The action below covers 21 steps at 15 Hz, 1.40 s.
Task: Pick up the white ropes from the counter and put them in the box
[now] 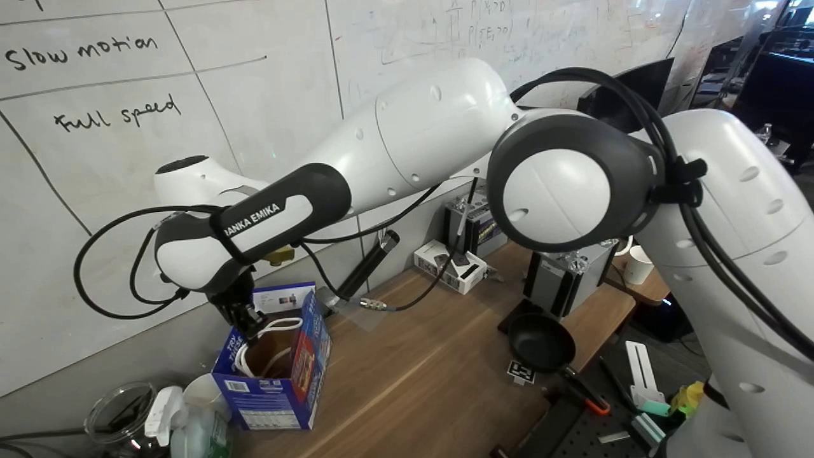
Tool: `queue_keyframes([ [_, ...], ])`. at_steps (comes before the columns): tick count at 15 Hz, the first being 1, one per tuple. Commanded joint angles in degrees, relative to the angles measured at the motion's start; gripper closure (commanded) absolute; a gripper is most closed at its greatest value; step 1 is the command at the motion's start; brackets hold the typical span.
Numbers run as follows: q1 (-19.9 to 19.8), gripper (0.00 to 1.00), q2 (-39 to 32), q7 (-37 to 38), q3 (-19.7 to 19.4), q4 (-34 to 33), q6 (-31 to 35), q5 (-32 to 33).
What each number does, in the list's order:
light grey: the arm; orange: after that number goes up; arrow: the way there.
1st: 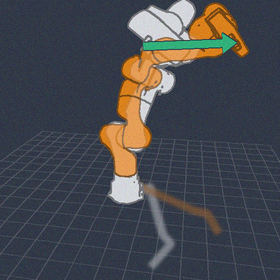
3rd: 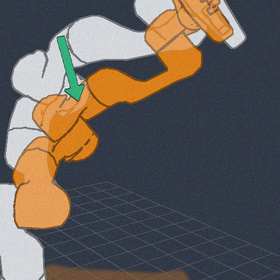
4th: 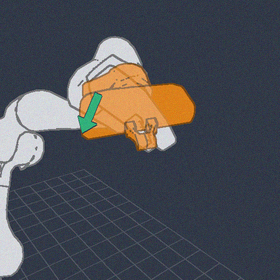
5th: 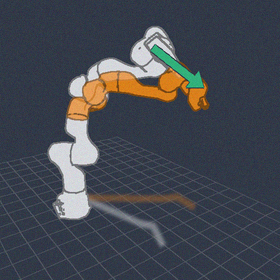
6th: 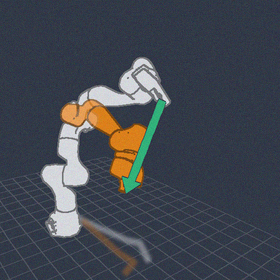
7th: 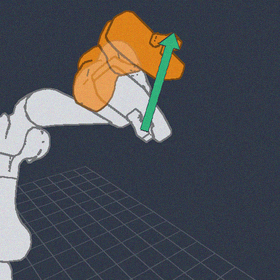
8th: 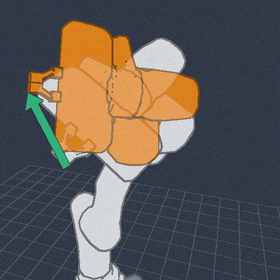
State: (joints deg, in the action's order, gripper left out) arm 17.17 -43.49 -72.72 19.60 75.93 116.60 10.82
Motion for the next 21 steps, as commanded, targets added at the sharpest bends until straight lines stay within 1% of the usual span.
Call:
queue_keyframes([
  [1,1.9,0.99,-2.7,-1.9,-0.7,-5.4,-2.9,-0.8],
  [5,2.4,0.99,-4.3,-2.6,-0.9,-7.9,-4.6,-1.1],
  [6,2.4,0.94,-4.8,-2.6,-1.0,-8.7,-5.3,-1.3],
  [7,2.5,0.70,-5.3,-2.7,-1.1,-9.5,-6.3,-1.3],
  [9,2.8,0.68,-6.1,-2.1,-1.6,-10.6,-7.2,-1.0],
  [12,2.9,0.45,-6.9,-1.2,-2.2,-12.0,-9.3,-0.9],
  [13,3.0,0.37,-6.8,-1.0,-2.4,-11.9,-9.7,-0.8],
  [15,3.0,0.21,-6.5,1.3,-3.5,-12.0,-11.5,-0.9],
  [16,2.4,0.15,-5.5,3.7,-3.6,-10.4,-11.3,0.2],
  [18,1.6,0.01,-3.1,7.0,-4.8,-7.8,-11.5,0.3],
  [21,0.3,0.00,2.9,14.6,-7.2,-2.4,-10.5,-0.1],
])
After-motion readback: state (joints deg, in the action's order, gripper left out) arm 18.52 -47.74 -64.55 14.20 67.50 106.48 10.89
